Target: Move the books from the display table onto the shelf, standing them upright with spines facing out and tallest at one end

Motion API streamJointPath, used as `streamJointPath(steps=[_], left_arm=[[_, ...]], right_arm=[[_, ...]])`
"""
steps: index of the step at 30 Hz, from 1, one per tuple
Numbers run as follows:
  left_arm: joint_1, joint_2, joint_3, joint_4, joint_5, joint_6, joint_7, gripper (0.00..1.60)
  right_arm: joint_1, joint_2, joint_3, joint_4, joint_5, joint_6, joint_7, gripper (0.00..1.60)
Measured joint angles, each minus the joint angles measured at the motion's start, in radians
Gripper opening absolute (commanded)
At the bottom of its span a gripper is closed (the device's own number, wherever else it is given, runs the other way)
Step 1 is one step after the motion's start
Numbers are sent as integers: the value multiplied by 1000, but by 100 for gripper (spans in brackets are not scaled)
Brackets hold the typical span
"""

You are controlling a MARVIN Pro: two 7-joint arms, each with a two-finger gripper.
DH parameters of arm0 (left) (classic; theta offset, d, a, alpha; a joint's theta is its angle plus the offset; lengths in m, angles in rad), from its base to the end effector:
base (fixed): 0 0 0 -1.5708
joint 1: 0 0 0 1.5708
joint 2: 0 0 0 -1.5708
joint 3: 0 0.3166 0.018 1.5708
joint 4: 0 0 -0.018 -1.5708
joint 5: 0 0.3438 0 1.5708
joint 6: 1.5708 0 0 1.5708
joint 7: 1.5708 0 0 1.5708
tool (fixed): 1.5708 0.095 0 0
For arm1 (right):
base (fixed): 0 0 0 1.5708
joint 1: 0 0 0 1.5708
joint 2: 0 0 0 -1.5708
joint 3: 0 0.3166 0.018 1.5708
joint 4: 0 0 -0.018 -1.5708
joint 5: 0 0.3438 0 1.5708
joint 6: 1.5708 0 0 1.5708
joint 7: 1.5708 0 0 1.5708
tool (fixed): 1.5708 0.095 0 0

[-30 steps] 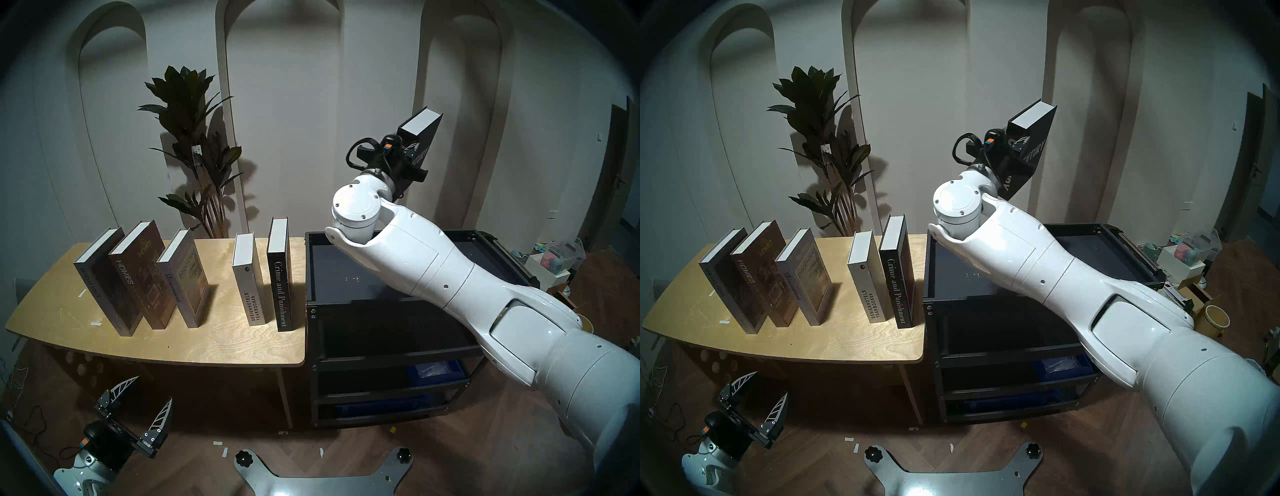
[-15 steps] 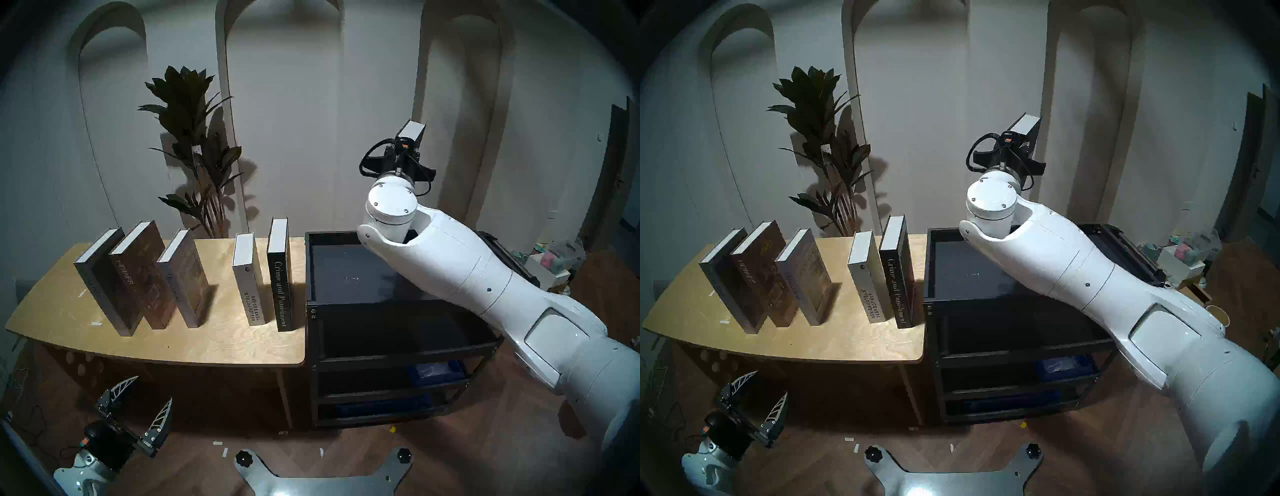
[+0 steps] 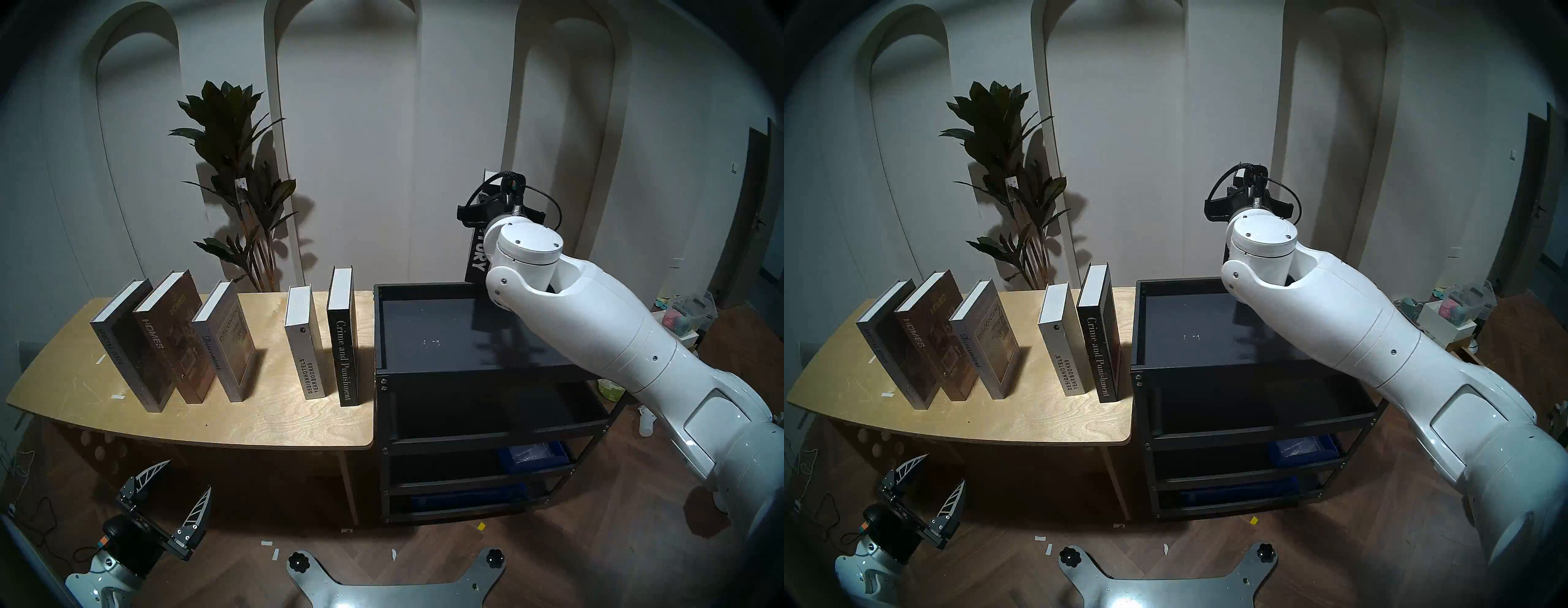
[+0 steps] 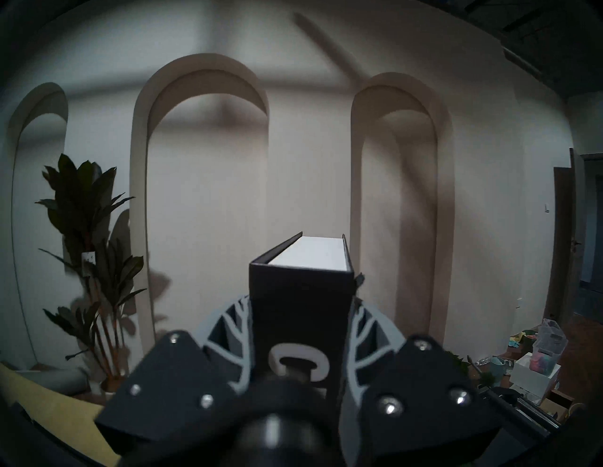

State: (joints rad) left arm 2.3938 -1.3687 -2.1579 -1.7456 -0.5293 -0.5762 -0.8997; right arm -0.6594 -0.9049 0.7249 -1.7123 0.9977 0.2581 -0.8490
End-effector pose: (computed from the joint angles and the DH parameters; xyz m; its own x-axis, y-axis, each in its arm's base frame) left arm 0.1246 0.2168 -0.3716 -0.0927 -0.1382 0.9861 -0.3420 -0.9257 -0.1619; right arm 0.5503 0.0271 -0.0414 -0.0974 0.0245 0.9949 -0.0940 -0.9955 0.0153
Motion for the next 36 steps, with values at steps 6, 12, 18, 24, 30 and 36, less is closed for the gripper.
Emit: streamJointPath(steps=[6,12,18,24,30,36], left_arm=[[0,0,0,0,0,0,0,160],[0,-1,0,0,0,0,0,160],[0,-1,-1,-1,0,0,0,160],[0,-2,-1,-2,0,0,0,160],[0,-3,-2,-4,0,0,1,160],[1,-5,-3,-6,0,1,4,160]], right_arm=[[-39,67,71,-62,24,53,37,0],[-102,136,136,-138,54,119,91,0],[-177,205,202,-200,87,181,167,0],[-243,269,288,-237,92,183,210,0],[-319,327,363,-262,67,96,190,0],[-415,340,409,-266,30,-12,136,0]])
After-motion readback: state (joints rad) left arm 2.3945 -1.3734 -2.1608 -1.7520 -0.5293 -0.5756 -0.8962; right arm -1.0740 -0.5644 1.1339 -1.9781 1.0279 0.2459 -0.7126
